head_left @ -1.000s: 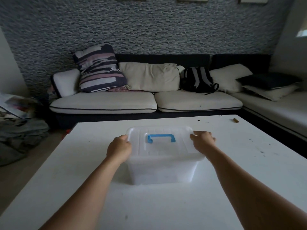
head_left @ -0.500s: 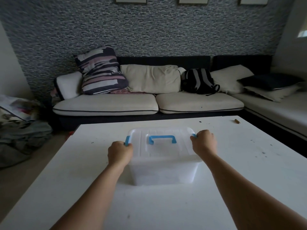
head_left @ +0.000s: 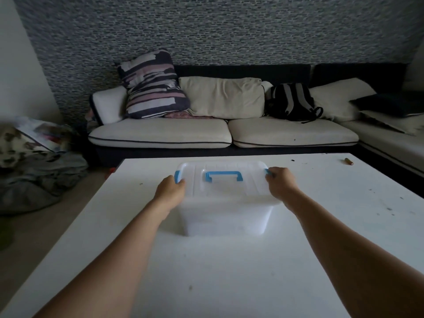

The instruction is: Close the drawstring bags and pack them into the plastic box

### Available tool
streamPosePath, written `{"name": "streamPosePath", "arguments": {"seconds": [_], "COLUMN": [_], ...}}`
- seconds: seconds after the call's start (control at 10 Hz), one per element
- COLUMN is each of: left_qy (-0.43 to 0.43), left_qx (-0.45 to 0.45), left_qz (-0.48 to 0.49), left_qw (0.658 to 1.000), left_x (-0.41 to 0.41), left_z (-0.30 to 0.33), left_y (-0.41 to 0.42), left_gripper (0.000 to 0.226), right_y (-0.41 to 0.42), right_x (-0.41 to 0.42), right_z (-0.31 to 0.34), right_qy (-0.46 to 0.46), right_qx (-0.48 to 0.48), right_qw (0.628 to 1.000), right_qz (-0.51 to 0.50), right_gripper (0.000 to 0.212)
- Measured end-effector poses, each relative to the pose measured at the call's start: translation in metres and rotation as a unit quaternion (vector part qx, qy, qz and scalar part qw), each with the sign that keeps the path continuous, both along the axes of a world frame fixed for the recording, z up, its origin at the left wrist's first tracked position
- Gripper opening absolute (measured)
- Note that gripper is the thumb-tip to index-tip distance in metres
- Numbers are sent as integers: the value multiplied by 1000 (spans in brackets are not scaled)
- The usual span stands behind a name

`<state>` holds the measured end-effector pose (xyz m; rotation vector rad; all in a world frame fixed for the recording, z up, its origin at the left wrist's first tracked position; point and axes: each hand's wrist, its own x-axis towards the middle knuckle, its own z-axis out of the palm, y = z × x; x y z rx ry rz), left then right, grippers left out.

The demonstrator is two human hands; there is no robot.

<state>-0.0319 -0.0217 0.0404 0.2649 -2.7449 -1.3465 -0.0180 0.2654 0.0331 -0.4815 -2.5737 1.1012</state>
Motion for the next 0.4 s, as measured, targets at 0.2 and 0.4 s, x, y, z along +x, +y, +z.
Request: {"name": "streamPosePath", "arguments": {"seconds": [0.2,0.4], "left_qy": [-20,17], "left_qx": [160,92], "left_qz": [-68,-80], "left_qw": [984,992], "left_x": [-12,-5], "left_z": [-2,1], "left_y": [-10,-11], "left_gripper": [74,69], "right_y": [7,1], "right_x": [-22,-32], "right_z": [-7,-4], "right_qy": [-12,-1], "right_qx": [-170,-29], "right_qw": [984,999], "right_qz": [46,27], "right_gripper": [27,35]}}
